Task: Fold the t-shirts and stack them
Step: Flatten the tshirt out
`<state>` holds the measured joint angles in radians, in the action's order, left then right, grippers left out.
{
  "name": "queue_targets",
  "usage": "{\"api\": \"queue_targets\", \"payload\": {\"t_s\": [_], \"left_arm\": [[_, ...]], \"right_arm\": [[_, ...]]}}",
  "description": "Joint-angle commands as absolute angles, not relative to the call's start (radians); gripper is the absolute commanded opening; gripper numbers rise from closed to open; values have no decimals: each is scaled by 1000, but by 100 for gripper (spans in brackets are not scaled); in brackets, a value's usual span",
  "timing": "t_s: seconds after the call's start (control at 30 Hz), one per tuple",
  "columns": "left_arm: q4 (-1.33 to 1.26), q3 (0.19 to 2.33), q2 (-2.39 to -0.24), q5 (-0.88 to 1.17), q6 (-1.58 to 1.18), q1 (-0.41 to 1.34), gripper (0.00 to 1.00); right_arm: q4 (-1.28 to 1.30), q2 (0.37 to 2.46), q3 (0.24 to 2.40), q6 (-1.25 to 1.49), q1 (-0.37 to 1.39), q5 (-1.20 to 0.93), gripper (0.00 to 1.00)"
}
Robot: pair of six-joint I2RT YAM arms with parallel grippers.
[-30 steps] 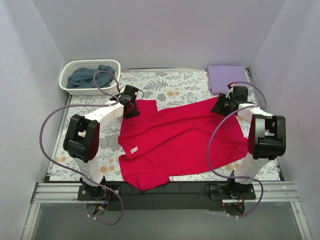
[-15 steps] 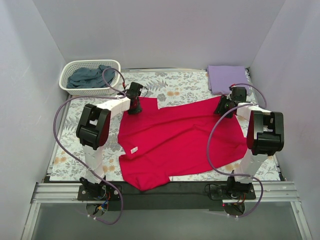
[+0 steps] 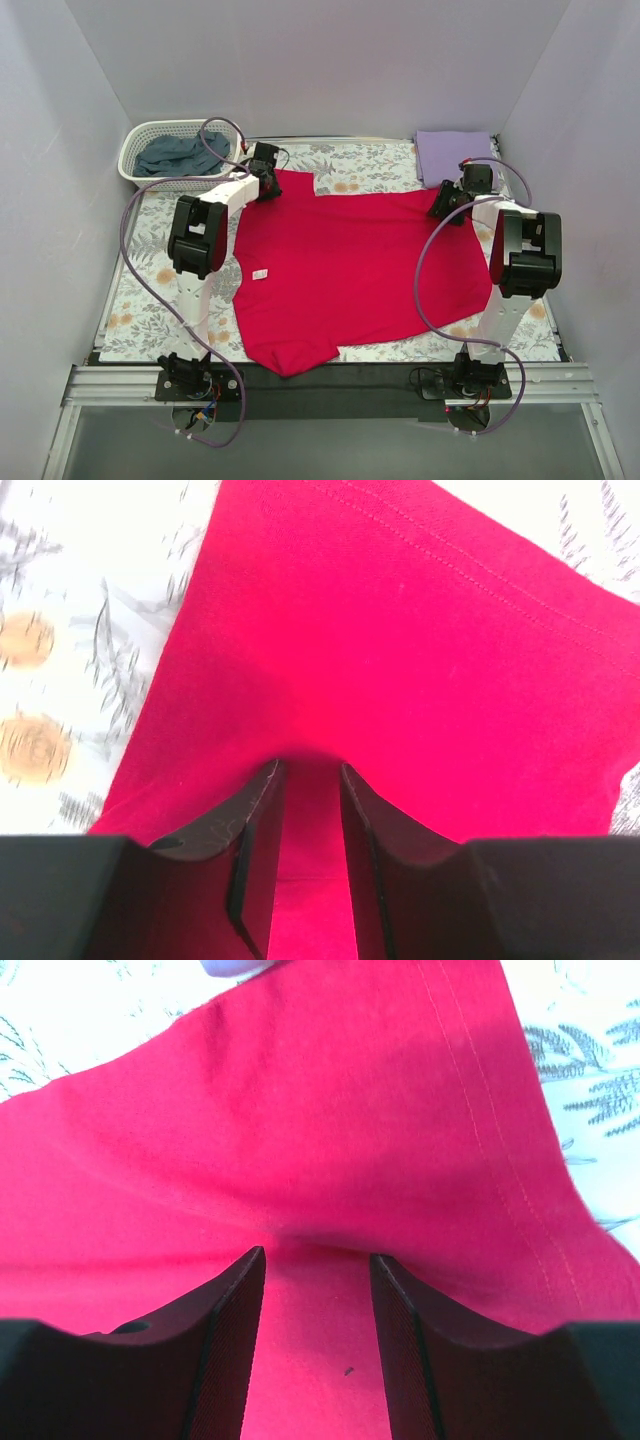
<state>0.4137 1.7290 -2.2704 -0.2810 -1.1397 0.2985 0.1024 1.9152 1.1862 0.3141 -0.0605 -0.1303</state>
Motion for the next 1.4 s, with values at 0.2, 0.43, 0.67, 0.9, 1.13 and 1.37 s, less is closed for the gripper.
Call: {"api": "queue_targets", "payload": {"t_s": [0.2,0.43,0.67,0.9,1.13,1.37], "left_arm": [[456,1789,-2269,-259,-1091,278,41],[472,1548,-1923,-281,-1127,304,53],[548,1154,-1553,-287,-1282,431,55],[606,859,-1336,-259,-1439,569,55],[647,752,-1256,-252,-1480,580,56],[612,703,-1316,-278,-1503,574,54]], "right_arm": [[147,1816,1224,264,-66,-141,49],[248,1625,1121,270,-2,-120,52],[368,1452,951,272,204,-32,52],[410,1299,735,294,325,20,54],[439,1203,612,311,359,23,56],[431,1236,583,316,362,8,56]]}}
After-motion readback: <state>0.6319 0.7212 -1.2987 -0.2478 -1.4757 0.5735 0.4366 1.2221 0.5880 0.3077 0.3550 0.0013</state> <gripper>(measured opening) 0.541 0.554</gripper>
